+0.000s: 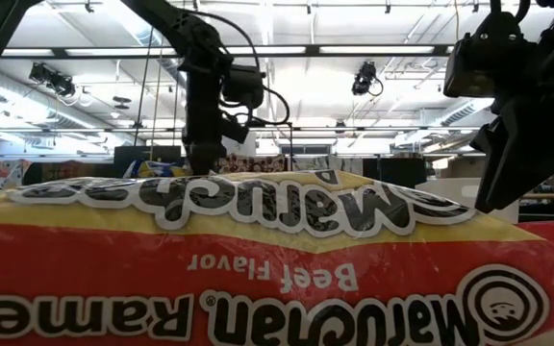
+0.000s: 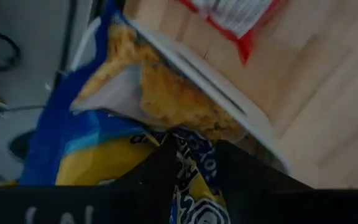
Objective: Sort Maruchan noodles
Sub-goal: Put the blue noodle pack into the top left white bin
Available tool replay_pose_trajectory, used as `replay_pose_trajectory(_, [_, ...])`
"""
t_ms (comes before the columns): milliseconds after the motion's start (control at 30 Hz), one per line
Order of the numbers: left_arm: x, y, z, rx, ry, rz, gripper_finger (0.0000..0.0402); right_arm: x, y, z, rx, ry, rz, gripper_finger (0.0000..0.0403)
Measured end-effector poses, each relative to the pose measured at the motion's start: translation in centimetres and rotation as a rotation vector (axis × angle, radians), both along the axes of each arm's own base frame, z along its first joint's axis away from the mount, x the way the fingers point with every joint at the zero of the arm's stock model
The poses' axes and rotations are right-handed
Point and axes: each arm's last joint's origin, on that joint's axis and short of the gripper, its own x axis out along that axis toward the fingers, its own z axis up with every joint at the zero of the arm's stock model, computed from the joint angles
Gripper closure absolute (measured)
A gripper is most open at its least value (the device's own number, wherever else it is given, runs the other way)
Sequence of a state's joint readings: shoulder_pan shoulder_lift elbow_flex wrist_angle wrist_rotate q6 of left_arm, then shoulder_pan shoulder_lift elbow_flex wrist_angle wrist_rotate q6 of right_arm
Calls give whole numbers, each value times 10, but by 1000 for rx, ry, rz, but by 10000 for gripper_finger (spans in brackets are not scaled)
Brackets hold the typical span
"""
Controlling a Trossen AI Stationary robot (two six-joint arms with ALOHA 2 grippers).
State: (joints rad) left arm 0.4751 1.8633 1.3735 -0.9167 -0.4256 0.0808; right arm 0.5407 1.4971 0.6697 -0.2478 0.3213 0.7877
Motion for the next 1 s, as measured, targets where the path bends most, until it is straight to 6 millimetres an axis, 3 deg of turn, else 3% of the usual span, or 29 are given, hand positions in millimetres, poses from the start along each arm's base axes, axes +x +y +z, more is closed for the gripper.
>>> replay_pose_trajectory(100, [-6, 3, 1, -58, 12, 32, 264, 0, 1, 0, 34, 18, 14, 267])
replay_pose_trajectory(267, [-8, 0, 25, -99, 82, 44, 235, -1, 2, -1, 57, 35, 36, 267])
replay_pose_trajectory(400, [2, 6, 49, -42, -17, 40, 228, 1, -2, 0, 46, 28, 17, 267])
replay_pose_trajectory(533, [12, 15, 55, 29, -103, -35, 231, 2, -3, 0, 45, 19, 3, 267])
replay_pose_trajectory(667, [13, 20, 42, 69, -85, -126, 239, 1, -1, 0, 63, 17, -16, 267])
replay_pose_trajectory(1000, [-7, 21, -13, 45, -15, -114, 246, -4, 9, 0, 61, 4, -13, 267])
